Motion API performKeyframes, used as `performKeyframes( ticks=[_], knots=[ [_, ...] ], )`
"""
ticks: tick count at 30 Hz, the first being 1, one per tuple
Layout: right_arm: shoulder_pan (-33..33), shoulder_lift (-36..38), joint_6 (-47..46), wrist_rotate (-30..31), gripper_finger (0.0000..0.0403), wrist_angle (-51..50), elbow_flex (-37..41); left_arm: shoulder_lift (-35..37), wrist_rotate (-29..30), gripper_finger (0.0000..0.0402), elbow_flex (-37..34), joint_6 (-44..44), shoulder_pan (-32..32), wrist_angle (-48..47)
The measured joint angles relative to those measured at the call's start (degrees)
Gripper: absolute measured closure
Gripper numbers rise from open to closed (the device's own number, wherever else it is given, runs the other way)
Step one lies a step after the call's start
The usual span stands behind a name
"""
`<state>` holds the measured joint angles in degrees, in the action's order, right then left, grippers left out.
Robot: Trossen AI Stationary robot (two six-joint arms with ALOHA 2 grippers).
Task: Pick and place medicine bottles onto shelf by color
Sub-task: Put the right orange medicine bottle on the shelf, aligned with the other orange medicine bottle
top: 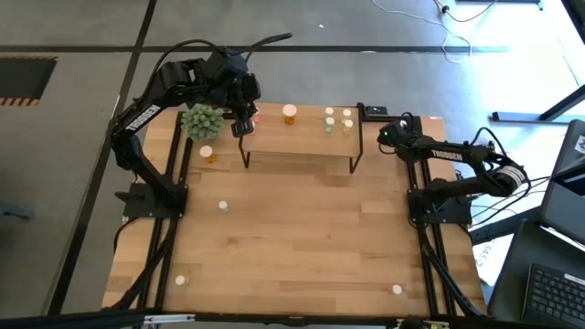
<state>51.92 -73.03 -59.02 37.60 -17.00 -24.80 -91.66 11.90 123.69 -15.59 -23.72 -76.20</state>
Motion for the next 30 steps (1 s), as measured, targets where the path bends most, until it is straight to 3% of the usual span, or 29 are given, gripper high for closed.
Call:
performKeyframes(
  ticks=[5, 11, 23, 30],
  knots=[
    [0.0, -1.46, -0.42, 1.64, 0.0073, 2.95, 0.0, 0.0, 0.0, 0.0255, -0.01, 0.0, 0.01, 0.0],
    [0.0, -2.07, 4.8, -1.15, 0.0073, 9.49, 0.0, 0.0, 0.0, 0.0255, 0.0, 0.0, 0.01, 0.0],
    [-0.02, -2.34, 5.76, -0.86, 0.0073, 8.92, 0.0, 0.0, 0.0, 0.0255, -0.01, 0.0, 0.0, 0.0],
    [-0.02, -6.27, 5.55, 0.07, 0.0073, 9.39, -0.02, 0.0, 0.0, 0.0255, 0.01, -0.02, -0.01, 0.0]
  ],
)
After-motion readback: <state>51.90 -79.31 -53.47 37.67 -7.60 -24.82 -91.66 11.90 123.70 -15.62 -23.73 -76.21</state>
